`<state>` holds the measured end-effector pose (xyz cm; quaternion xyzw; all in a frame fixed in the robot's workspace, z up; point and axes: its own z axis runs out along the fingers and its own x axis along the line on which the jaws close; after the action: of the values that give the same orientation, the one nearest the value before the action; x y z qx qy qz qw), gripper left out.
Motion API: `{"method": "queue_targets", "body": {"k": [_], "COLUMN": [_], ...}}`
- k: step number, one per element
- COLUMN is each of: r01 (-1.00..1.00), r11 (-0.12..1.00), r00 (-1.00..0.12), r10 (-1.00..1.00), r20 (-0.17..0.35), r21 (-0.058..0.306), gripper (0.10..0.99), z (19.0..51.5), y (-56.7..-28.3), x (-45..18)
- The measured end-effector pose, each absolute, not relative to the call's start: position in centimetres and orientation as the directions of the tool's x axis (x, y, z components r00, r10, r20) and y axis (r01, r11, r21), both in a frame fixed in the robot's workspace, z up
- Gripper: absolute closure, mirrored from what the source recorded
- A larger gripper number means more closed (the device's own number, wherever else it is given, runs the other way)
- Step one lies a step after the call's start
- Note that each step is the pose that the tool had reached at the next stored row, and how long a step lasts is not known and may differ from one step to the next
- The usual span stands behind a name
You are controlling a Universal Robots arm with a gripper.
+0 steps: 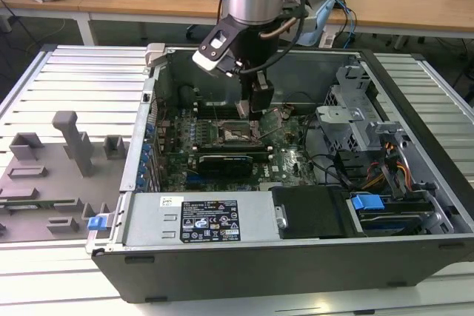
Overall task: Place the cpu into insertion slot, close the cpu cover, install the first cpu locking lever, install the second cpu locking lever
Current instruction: 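Place the cpu into insertion slot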
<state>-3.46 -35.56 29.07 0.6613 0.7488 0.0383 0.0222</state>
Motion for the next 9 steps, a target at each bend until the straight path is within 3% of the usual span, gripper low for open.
{"method": "queue_targets", "body": {"k": [9], "r01": [0.994], "r11": [0.072], "r00": [-0.073], "r10": [0.997], "r20": [0.017], "r21": [0.087], "gripper": [0.545], "z": [26.5], "y": [-34.0], "x": [-3.5]}}
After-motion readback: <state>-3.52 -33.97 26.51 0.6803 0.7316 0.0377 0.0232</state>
